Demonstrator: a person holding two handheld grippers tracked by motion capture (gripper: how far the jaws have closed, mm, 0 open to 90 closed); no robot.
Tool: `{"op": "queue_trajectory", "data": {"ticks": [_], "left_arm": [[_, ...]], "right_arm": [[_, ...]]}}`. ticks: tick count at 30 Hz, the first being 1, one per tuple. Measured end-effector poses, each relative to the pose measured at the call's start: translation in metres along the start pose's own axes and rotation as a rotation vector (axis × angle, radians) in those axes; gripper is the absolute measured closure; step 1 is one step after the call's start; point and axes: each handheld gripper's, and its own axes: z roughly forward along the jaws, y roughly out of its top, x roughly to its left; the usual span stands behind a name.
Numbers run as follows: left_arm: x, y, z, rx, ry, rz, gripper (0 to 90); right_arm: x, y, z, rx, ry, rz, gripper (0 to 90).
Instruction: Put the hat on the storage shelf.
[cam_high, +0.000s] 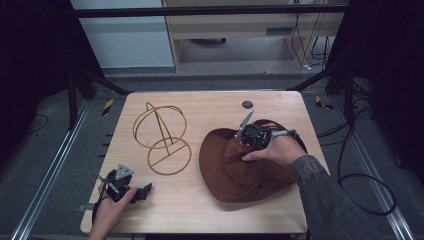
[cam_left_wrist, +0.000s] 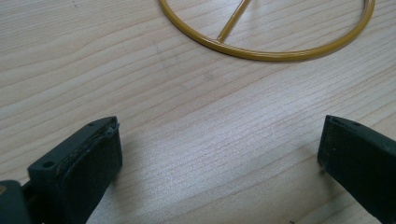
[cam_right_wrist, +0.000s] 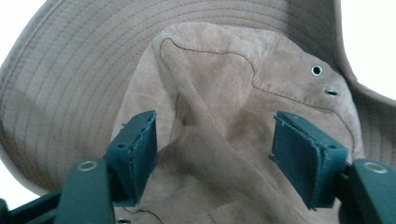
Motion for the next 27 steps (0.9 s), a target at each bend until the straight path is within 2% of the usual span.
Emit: {"op": "queue_trajectory", "data": {"ticks": [3, 6, 8, 18, 21, 22, 23, 24, 26, 27], "left_arm": [[-0.0002, 0.0, 0.0, 0.0, -0.001, 0.002, 0.0], [-0.0004, -0.0001, 0.0, -0.001, -0.002, 0.002, 0.0], [-0.0006, -0.0001, 0.0001, -0.001, -0.002, 0.001, 0.0], [-0.001, -0.0001, 0.0, -0.001, -0.003, 0.002, 0.0], [-0.0012, 0.0001, -0.0001, 0.001, -0.002, 0.002, 0.0], [-0.0013, 0.0001, 0.0, 0.002, -0.002, 0.002, 0.0], [-0.0013, 0.0001, 0.0, 0.002, -0.002, 0.002, 0.0], [-0.0014, 0.0001, 0.0, 0.002, -0.002, 0.003, 0.0], [-0.0015, 0.0001, 0.0, 0.001, -0.002, 0.002, 0.0], [-0.0016, 0.0002, 0.0, 0.001, -0.003, 0.002, 0.0]], "right_arm": [[0.0008, -0.0005, 0.0018, 0.007, 0.006, 0.015, 35.2], [0.0003, -0.0011, 0.0033, 0.004, 0.002, 0.002, 36.4], [0.0006, -0.001, 0.0029, 0.016, 0.002, 0.022, 40.7], [-0.0019, -0.0025, 0.0037, 0.027, 0.01, 0.032, 54.0], [-0.0033, -0.003, 0.0043, 0.024, 0.014, 0.022, 59.3], [-0.0034, -0.0031, 0.0047, 0.03, 0.018, 0.026, 64.3], [-0.0034, -0.0031, 0.0047, 0.03, 0.018, 0.026, 64.3], [-0.0037, -0.0032, 0.0052, 0.033, 0.023, 0.024, 70.3], [-0.0038, -0.0033, 0.0056, 0.036, 0.025, 0.023, 72.5], [-0.0039, -0.0034, 0.0055, 0.041, 0.03, 0.022, 77.9]]}}
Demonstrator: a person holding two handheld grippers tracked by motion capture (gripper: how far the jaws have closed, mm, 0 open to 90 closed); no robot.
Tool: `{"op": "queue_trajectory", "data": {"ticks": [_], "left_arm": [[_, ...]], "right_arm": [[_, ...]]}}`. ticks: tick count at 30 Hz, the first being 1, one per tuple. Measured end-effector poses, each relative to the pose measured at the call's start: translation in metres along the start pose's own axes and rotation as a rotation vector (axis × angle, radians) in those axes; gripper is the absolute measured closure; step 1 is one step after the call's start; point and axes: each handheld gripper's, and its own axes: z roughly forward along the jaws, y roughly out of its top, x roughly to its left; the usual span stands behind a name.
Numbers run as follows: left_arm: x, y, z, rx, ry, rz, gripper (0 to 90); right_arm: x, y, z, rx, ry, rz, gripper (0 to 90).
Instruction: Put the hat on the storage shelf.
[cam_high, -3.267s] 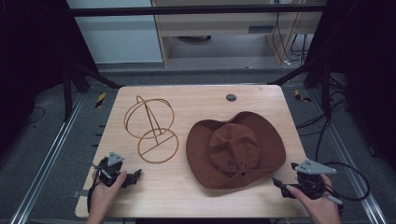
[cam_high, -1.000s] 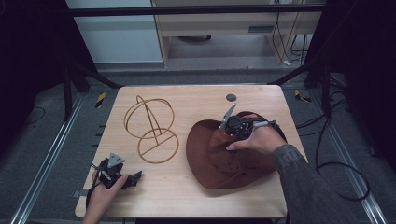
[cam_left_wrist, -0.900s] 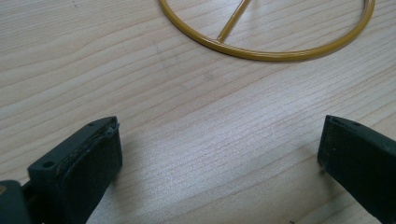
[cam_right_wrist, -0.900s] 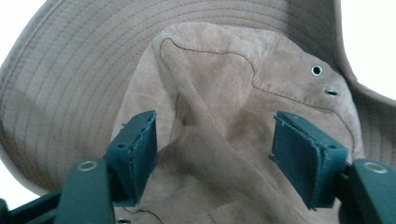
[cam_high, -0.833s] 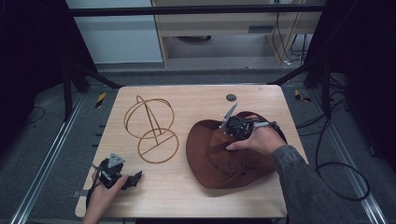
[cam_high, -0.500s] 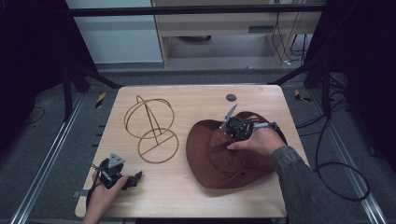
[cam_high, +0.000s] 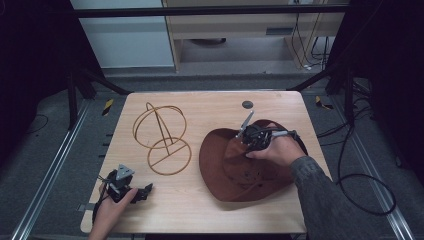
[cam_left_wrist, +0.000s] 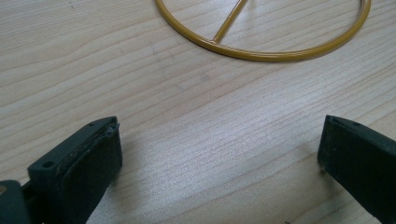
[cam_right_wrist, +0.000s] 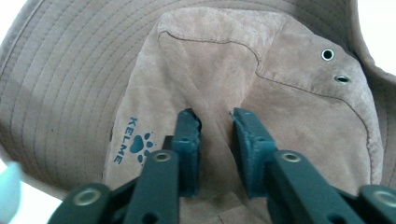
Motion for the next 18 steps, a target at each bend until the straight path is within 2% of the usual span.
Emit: {"op": "queue_trajectory", "data": {"ticks": [5, 18], "left_arm": [[-0.0002, -0.0001, 0.0002, -0.002, 0.0, -0.001, 0.0], [-0.0007, -0.0001, 0.0002, -0.002, 0.0, 0.0, 0.0]], "right_arm": [[-0.0021, -0.0013, -0.0009, -0.012, 0.001, 0.004, 85.9], [-0.0061, -0.005, -0.007, -0.036, 0.002, 0.027, 87.2]]}}
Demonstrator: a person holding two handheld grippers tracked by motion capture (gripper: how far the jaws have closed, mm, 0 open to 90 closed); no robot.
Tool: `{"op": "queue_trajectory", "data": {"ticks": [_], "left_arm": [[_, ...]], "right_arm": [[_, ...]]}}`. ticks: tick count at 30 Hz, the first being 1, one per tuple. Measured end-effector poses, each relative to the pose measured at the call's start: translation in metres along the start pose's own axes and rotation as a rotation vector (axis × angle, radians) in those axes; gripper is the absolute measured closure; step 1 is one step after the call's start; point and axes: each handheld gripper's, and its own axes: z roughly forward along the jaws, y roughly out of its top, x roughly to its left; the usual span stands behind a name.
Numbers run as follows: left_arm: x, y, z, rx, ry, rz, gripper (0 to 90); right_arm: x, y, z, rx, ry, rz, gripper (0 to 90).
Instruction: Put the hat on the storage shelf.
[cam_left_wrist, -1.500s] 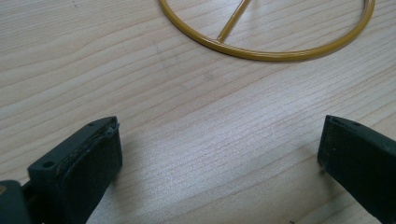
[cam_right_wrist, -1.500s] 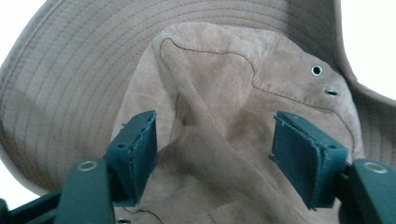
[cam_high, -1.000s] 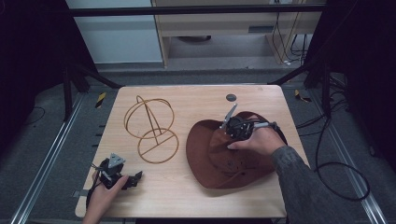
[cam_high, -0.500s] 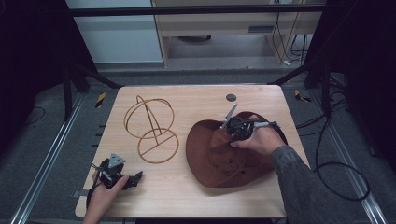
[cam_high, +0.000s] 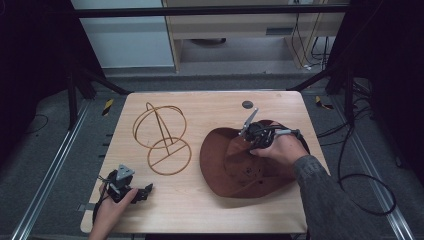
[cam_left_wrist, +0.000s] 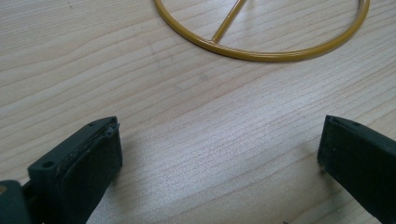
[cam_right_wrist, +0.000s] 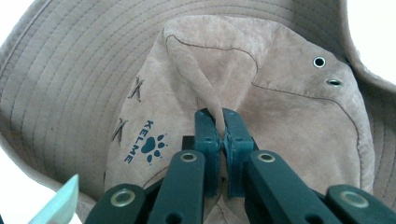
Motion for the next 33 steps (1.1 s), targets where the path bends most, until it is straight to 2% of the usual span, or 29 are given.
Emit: {"op": "queue_trajectory", "data": {"ticks": [6, 11, 15, 33], "left_arm": [[0.0, 0.0, 0.0, -0.001, 0.0, -0.001, 0.0], [0.0, 0.0, 0.0, -0.001, 0.0, -0.001, 0.0], [0.0, 0.0, 0.0, -0.001, 0.0, -0.001, 0.0], [0.0, 0.0, 0.0, -0.001, 0.001, 0.005, 0.0]], "right_arm": [[-0.001, 0.0, -0.006, -0.005, -0.012, 0.01, 87.4], [-0.004, 0.002, -0.016, -0.036, -0.034, 0.001, 87.6], [-0.004, 0.004, -0.026, -0.06, -0.039, 0.018, 87.7], [-0.008, 0.017, -0.087, -0.165, -0.09, 0.051, 87.9]]}}
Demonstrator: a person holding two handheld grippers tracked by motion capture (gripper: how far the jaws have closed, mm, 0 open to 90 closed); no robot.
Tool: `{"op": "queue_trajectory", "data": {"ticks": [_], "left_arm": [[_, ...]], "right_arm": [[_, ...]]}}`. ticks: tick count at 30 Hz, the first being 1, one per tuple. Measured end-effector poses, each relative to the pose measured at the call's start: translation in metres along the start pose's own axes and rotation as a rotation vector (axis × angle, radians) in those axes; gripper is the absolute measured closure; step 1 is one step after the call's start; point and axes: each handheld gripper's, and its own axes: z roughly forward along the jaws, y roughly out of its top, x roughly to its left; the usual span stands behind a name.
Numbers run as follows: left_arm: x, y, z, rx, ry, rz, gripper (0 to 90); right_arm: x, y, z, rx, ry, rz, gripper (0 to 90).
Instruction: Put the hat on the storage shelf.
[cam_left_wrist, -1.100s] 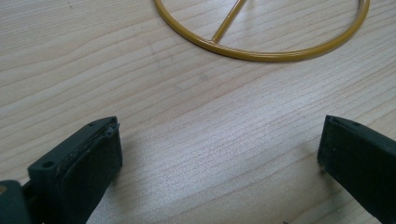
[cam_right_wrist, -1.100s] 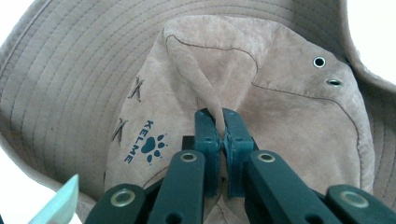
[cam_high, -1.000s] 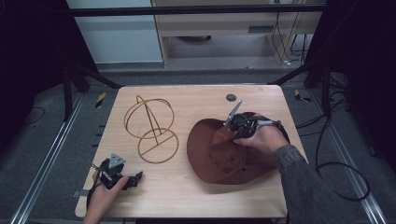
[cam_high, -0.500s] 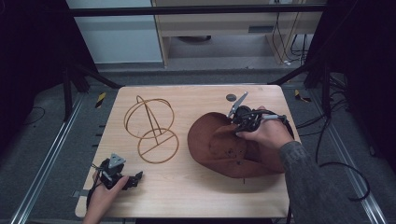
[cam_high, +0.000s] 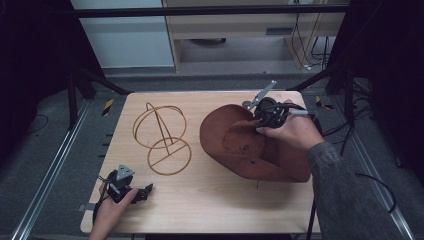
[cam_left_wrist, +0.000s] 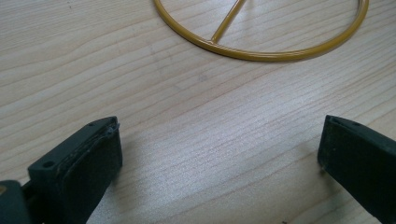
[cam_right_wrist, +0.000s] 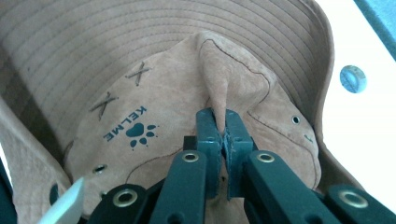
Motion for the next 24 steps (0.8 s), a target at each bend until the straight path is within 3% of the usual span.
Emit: {"op": "queue_trajectory", "data": {"ticks": [10, 24], "left_arm": [[0.0, 0.0, 0.0, 0.002, -0.001, 0.0, 0.0], [0.0, 0.0, 0.0, 0.002, 0.0, 0.0, 0.0]], "right_arm": [[0.001, 0.015, -0.025, -0.033, -0.009, -0.006, 87.9], [0.011, 0.059, -0.062, -0.097, -0.024, -0.02, 87.9]]}}
